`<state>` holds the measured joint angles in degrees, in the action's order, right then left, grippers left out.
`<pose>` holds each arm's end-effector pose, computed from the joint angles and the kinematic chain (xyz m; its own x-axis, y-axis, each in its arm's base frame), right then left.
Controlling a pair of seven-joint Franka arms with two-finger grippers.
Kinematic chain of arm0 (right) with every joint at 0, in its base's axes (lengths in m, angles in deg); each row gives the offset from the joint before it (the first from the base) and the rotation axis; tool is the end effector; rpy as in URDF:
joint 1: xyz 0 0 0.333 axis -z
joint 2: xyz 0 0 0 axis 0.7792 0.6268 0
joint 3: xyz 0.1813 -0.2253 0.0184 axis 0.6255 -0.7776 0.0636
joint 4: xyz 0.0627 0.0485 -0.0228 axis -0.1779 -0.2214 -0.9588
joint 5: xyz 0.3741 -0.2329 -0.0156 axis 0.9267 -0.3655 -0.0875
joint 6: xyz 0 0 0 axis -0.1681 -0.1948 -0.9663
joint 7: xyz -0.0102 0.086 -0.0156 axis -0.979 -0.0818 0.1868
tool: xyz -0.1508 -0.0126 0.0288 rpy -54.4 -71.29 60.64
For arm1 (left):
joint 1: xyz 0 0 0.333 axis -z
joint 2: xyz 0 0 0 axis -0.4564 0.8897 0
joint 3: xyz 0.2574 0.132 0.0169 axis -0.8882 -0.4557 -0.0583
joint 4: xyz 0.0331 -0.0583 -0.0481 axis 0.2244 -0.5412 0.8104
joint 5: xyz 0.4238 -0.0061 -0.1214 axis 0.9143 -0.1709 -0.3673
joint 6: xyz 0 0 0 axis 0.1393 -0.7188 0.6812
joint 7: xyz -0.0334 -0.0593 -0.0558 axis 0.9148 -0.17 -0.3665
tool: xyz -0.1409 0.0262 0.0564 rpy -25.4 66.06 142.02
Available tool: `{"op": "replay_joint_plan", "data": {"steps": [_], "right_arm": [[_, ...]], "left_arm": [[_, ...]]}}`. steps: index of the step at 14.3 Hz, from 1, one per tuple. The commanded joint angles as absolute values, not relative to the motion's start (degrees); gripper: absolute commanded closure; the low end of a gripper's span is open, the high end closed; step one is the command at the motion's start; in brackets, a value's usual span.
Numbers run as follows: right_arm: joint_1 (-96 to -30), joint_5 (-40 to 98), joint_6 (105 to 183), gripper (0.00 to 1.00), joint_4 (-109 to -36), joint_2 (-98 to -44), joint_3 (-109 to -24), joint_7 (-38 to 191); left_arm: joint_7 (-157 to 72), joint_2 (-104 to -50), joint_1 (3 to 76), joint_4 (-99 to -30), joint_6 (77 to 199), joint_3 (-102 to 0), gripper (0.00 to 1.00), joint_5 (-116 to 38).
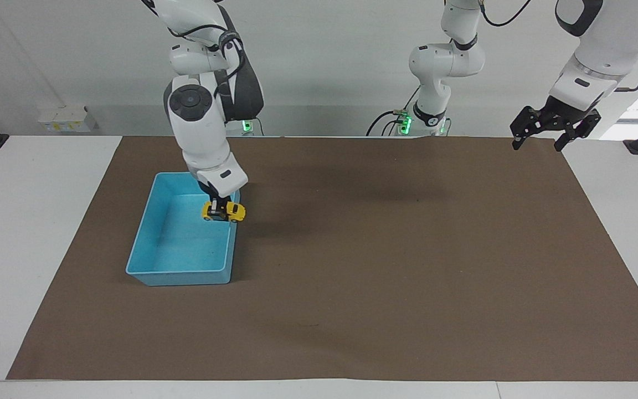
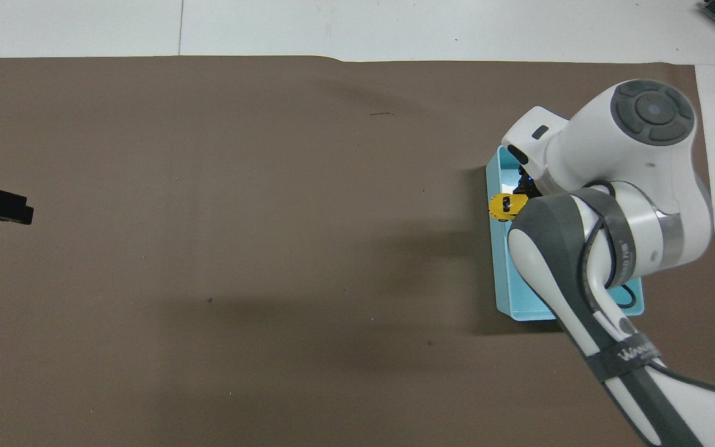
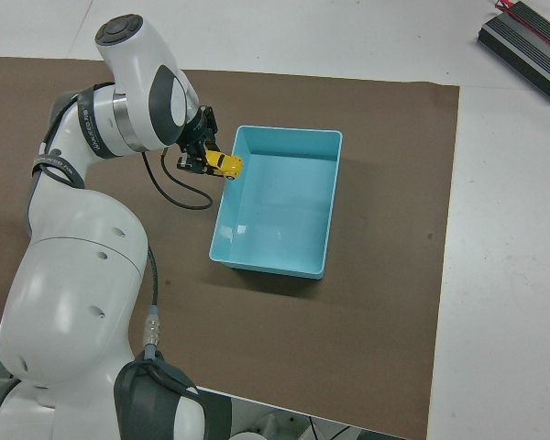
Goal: Wind up and store yellow beetle car
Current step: 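Carry the car over the blue box and lower it inside with the right gripper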
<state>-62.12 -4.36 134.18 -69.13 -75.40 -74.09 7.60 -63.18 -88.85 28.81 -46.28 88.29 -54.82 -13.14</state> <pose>0.6384 0.1155 0.3650 0.0159 0.9983 -0.0564 0.9986 -0.0187 -0.0492 0.5896 -0.0102 0.5642 0.9937 -0.1120 -0.0052 -0.1120 -0.9937 -0.0059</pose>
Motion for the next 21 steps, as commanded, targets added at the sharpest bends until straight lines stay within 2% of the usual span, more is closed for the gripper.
{"op": "replay_joint_plan", "data": {"steps": [1, 5, 11, 21], "right_arm": [[-57.8, -4.32, 133.63, 1.0, -72.38, -77.38, -73.63, 0.63], [-56.64, -4.75, 135.99, 1.0, -77.83, -80.02, -73.81, -1.33], [-55.14, -5.28, 146.35, 1.0, -88.81, -85.03, -73.81, -1.33], [-53.56, -5.28, 159.98, 1.0, -96.91, -82.23, -73.81, -3.35]], "left_arm": [[-63.12, -88.68, 27.6, -45.73, 87.99, -54.18, 0.0, -13.88], [-63.12, -88.59, 27.6, -45.64, 87.99, -54.18, 0.0, -13.88], [-63.12, -88.68, 27.6, -45.64, 87.99, -54.18, 0.0, -13.88], [-63.12, -88.59, 27.6, -45.64, 87.99, -54.18, 0.0, -13.88]]}}
